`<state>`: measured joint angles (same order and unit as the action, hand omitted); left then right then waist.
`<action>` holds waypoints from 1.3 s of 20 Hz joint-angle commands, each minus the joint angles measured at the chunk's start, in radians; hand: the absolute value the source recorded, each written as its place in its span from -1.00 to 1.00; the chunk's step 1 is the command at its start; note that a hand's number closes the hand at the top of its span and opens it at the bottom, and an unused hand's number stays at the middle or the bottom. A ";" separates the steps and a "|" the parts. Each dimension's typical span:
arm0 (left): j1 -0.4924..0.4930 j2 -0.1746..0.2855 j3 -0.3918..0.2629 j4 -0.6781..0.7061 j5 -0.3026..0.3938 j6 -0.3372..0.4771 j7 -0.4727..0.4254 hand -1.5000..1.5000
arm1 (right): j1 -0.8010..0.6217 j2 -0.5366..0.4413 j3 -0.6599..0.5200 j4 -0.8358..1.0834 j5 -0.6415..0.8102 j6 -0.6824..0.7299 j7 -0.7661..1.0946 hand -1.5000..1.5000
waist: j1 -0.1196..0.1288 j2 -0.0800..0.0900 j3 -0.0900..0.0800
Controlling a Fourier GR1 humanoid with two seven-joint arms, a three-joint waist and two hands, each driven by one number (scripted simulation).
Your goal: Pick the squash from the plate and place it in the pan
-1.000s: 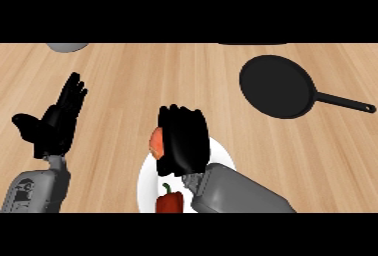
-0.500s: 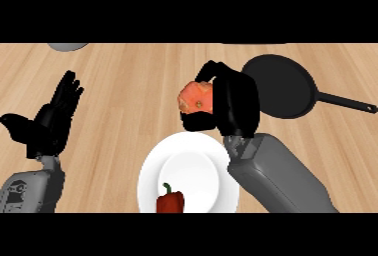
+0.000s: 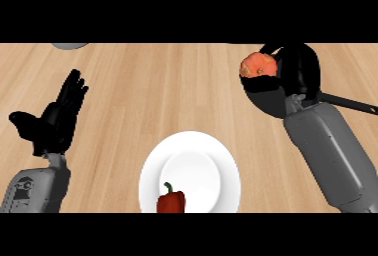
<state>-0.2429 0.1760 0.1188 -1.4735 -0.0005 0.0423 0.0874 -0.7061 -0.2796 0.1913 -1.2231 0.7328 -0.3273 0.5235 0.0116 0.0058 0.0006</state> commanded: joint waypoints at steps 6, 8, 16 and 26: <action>-0.002 -0.039 -0.043 -0.006 -0.025 0.012 -0.009 0.00 | -0.141 -0.117 -0.154 0.530 0.038 -0.161 -0.300 1.00 | 0.034 0.011 0.001; 0.005 -0.026 -0.039 0.016 -0.025 -0.005 -0.045 0.00 | -0.150 -0.134 -0.195 0.630 0.000 -0.186 -0.408 1.00 | 0.036 0.014 0.001; -0.055 -0.011 -0.022 -0.004 0.001 -0.015 0.016 0.00 | -0.189 -0.131 -0.365 0.819 -0.165 -0.197 -0.619 1.00 | 0.058 0.025 0.005; -0.042 -0.038 -0.049 0.016 -0.022 -0.004 -0.019 0.00 | -0.196 -0.122 -0.441 1.008 -0.246 0.043 -0.767 -1.00 | 0.072 0.032 0.005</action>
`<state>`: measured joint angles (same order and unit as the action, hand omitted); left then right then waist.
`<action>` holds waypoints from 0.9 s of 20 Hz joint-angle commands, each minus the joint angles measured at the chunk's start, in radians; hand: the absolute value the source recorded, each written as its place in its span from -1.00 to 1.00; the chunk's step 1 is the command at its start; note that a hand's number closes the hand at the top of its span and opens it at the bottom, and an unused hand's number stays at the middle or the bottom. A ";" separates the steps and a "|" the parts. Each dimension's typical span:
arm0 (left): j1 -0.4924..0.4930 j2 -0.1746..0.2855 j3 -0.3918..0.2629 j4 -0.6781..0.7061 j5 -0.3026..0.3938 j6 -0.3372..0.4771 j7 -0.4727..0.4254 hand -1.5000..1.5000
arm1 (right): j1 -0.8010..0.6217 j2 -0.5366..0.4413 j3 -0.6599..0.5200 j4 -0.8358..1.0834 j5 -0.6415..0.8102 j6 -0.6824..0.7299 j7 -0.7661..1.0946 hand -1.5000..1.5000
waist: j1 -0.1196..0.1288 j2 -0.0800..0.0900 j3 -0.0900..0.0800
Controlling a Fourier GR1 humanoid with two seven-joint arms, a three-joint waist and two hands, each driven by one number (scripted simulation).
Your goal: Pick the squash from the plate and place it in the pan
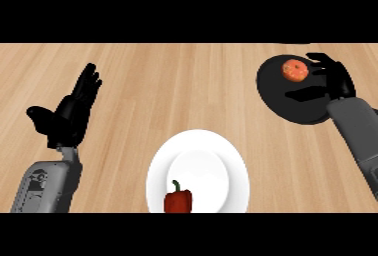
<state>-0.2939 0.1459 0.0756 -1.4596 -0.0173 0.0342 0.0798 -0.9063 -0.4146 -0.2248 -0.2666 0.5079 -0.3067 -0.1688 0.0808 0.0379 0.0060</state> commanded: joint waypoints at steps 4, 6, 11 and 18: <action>-0.012 0.012 0.013 0.005 -0.001 0.003 0.015 0.00 | 0.037 0.000 -0.105 0.018 -0.093 -0.036 -0.231 -1.00 | -0.012 -0.006 0.001; -0.004 -0.015 -0.003 -0.001 -0.018 0.031 0.012 0.00 | 0.035 -0.008 -0.155 0.010 -0.144 -0.017 -0.281 -1.00 | -0.023 -0.011 0.000; 0.002 0.000 0.016 0.009 -0.016 0.032 0.024 0.00 | 0.084 -0.019 -0.250 -0.011 -0.259 0.086 -0.394 -1.00 | -0.060 -0.027 -0.004; 0.104 0.029 0.045 -0.061 0.004 0.013 0.016 0.00 | 0.232 -0.077 -0.265 -0.111 -0.356 0.450 -0.460 -1.00 | -0.098 -0.049 -0.007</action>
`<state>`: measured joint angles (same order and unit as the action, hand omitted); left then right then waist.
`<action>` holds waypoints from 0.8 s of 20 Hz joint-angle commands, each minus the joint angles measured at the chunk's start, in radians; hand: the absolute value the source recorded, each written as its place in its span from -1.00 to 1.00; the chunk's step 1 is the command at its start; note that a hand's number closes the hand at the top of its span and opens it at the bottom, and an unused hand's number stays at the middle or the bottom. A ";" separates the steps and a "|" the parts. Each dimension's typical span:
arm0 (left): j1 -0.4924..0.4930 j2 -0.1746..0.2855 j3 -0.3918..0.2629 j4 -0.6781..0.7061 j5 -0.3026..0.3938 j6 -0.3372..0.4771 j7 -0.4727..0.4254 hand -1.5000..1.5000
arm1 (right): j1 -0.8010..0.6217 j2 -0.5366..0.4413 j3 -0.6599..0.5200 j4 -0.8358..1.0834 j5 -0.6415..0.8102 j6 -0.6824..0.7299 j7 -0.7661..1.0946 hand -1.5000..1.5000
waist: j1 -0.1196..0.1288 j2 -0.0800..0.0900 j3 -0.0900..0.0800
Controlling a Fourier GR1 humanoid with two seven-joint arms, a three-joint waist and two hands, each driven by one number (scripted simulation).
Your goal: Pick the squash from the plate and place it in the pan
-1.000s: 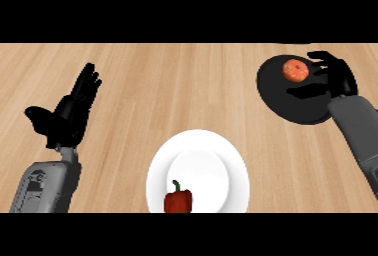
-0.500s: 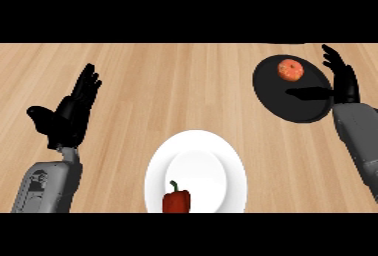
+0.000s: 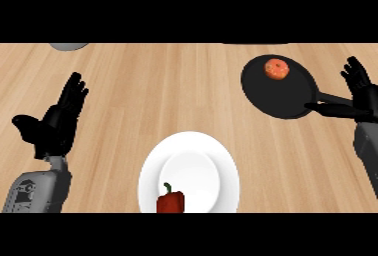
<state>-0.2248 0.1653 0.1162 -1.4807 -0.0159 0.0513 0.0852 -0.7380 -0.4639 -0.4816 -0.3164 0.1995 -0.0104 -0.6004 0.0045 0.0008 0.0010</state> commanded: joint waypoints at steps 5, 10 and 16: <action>0.079 0.013 0.013 -0.073 0.014 -0.013 0.010 0.00 | 0.231 -0.048 0.004 -0.273 -0.102 0.257 0.000 -1.00 | -0.039 -0.019 -0.004; 0.076 0.031 0.042 -0.074 0.045 -0.030 0.044 0.00 | 0.443 -0.001 0.010 -0.557 -0.163 0.286 0.099 -1.00 | -0.052 -0.021 -0.005; -0.001 0.014 0.032 0.067 -0.005 -0.004 -0.057 0.00 | 0.619 0.051 0.044 -0.985 -0.203 0.265 0.326 -1.00 | -0.028 -0.005 -0.003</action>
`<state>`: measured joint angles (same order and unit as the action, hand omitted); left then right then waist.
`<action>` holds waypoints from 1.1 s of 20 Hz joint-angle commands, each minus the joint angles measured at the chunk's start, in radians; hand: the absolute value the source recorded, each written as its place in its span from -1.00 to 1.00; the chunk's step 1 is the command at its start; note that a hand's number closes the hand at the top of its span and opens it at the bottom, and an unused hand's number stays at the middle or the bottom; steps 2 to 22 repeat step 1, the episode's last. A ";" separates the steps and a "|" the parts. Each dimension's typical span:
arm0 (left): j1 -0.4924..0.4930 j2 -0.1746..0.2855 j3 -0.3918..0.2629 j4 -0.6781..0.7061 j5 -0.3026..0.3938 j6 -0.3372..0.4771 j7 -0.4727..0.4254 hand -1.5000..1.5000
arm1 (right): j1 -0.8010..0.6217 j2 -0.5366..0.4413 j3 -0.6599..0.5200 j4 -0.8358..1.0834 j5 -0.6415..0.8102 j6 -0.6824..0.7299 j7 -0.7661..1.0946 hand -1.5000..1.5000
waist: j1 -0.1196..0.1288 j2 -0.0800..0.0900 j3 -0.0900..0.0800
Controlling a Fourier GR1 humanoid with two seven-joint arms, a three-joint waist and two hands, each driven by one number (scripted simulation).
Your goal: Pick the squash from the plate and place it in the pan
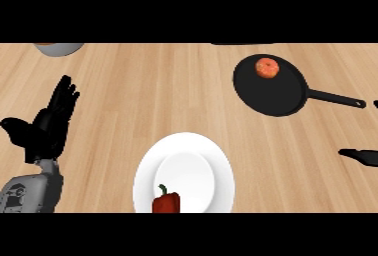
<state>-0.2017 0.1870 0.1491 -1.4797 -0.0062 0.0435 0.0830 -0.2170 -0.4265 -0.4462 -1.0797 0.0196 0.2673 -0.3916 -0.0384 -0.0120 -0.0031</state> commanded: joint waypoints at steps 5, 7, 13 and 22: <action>-0.012 0.001 -0.006 -0.041 0.003 0.000 0.033 0.00 | 0.150 0.033 0.012 -0.323 -0.043 -0.005 0.179 -1.00 | 0.016 0.004 0.001; -0.012 0.001 -0.006 -0.041 0.003 0.000 0.033 0.00 | 0.150 0.033 0.012 -0.323 -0.043 -0.005 0.179 -1.00 | 0.016 0.004 0.001; -0.012 0.001 -0.006 -0.041 0.003 0.000 0.033 0.00 | 0.150 0.033 0.012 -0.323 -0.043 -0.005 0.179 -1.00 | 0.016 0.004 0.001; -0.012 0.001 -0.006 -0.041 0.003 0.000 0.033 0.00 | 0.150 0.033 0.012 -0.323 -0.043 -0.005 0.179 -1.00 | 0.016 0.004 0.001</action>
